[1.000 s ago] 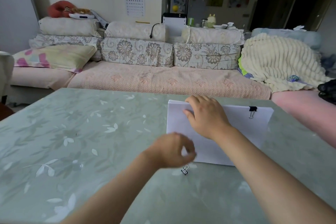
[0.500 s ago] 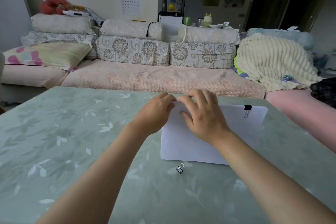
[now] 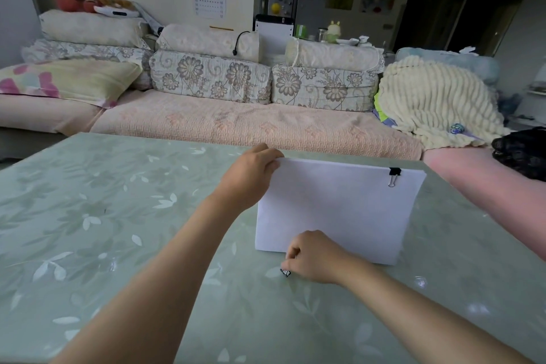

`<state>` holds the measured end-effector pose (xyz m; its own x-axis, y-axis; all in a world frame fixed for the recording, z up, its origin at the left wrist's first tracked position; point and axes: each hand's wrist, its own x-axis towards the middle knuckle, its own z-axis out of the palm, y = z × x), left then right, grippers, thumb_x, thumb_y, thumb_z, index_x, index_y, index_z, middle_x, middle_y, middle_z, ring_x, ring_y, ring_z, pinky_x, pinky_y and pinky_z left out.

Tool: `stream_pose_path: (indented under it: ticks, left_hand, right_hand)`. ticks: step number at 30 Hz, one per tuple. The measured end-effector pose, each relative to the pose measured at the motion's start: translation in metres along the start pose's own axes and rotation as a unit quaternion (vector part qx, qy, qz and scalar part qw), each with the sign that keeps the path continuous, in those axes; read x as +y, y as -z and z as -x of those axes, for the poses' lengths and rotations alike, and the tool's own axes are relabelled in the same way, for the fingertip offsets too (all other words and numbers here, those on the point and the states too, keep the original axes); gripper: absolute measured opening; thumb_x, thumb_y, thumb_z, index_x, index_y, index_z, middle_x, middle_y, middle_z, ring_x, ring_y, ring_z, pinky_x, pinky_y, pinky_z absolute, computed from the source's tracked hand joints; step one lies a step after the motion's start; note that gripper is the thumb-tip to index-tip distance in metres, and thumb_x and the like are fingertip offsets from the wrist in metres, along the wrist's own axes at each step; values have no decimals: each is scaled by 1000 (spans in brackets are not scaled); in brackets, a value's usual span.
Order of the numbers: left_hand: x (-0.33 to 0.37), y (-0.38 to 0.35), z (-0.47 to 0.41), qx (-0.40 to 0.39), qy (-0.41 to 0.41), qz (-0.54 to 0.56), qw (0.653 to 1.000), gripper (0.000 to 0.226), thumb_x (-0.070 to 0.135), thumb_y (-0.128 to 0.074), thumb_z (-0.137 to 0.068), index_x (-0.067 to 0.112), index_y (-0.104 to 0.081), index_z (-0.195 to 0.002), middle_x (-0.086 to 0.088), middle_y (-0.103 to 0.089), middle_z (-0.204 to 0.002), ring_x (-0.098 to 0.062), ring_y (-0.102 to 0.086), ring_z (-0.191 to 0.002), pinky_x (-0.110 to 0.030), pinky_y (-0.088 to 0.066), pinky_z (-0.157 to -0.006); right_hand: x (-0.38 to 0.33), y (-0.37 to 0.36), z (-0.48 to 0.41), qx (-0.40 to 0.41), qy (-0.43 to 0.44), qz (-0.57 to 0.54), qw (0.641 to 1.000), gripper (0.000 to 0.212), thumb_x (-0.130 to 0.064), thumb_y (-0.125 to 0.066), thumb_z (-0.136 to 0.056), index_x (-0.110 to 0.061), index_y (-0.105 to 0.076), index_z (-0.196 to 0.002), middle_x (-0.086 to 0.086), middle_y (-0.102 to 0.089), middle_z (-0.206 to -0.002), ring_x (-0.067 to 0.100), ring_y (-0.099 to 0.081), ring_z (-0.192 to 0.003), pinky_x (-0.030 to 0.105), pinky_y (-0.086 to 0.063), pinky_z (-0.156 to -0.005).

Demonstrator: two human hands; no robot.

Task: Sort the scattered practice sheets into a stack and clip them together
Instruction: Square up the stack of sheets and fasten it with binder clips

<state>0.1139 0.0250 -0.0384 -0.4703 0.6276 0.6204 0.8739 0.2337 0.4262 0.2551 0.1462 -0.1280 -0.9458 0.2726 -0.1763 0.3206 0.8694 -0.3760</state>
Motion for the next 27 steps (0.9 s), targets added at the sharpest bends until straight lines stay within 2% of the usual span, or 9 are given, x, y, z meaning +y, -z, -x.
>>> stream_pose_path:
  ticks: [2,6,10,12,15,18,21,25,27]
  left_hand:
    - [0,0,0,2,-5,-1,1000,22,13,-48,-99,11,-68,-109,5,-50,-93,-16,-51,-83,-33,-46,-73]
    - [-1,-1,0,9,-6,-1,1000,21,12,-49,-98,11,-68,-108,5,-50,-94,-16,-50,-83,-32,-44,-73]
    - [-3,-2,1,14,-10,9,1000,19,11,-52,-96,9,-68,-107,1,-54,-94,-21,-55,-85,-32,-45,-74]
    - [-3,-3,1,18,-9,12,1000,19,12,-52,-96,10,-68,-106,-2,-57,-95,-22,-56,-83,-34,-46,-73]
    - [-3,-5,2,23,-7,12,1000,18,13,-52,-96,12,-68,-105,-1,-57,-94,-19,-54,-81,-33,-46,-70]
    - [-2,-5,2,35,-12,10,999,16,13,-52,-96,12,-67,-101,5,-50,-87,-13,-46,-73,-28,-37,-64]
    - [-2,-6,3,38,-14,2,999,14,14,-53,-96,7,-63,-88,4,-43,-78,-13,-39,-64,-25,-27,-57]
    - [-3,-7,3,39,-16,9,999,20,18,-51,-99,7,-61,-85,3,-44,-76,-17,-42,-60,-29,-32,-54]
    - [-4,-7,2,41,-19,14,999,20,18,-51,-98,8,-60,-83,4,-43,-75,-17,-42,-61,-35,-37,-54]
  right_hand:
    - [-3,2,2,-5,10,-27,1000,16,-33,-69,-83,-25,-70,-69,-2,-72,-80,16,-65,-74,30,-53,-67]
    - [-15,22,7,33,20,-167,985,13,-23,-70,-88,-20,-70,-75,7,-73,-80,30,-68,-68,35,-57,-54]
    - [-31,74,9,180,103,-320,924,20,-1,-70,-88,-20,-70,-83,-1,-69,-68,19,-66,-61,31,-56,-54]
    - [-34,94,9,217,118,-365,898,21,4,-70,-86,-16,-72,-84,6,-69,-70,17,-66,-62,31,-58,-55]
    - [-36,108,7,251,138,-362,887,22,3,-73,-85,-17,-73,-76,10,-72,-77,19,-67,-68,33,-59,-54]
    - [-44,117,0,310,166,-307,885,21,-3,-75,-84,-21,-73,-75,-2,-72,-96,12,-67,-72,22,-53,-52]
    - [-52,115,-12,329,161,-262,893,18,-10,-78,-83,-26,-72,-77,4,-74,-85,17,-65,-63,26,-53,-62]
    - [-61,114,-18,286,155,-319,890,43,-3,-77,-82,-34,-67,-110,-2,-71,-81,16,-56,-54,26,-52,-50]
    - [-62,118,-19,261,139,-362,884,39,1,-77,-81,-25,-69,-109,-3,-69,-80,14,-56,-56,27,-55,-48]
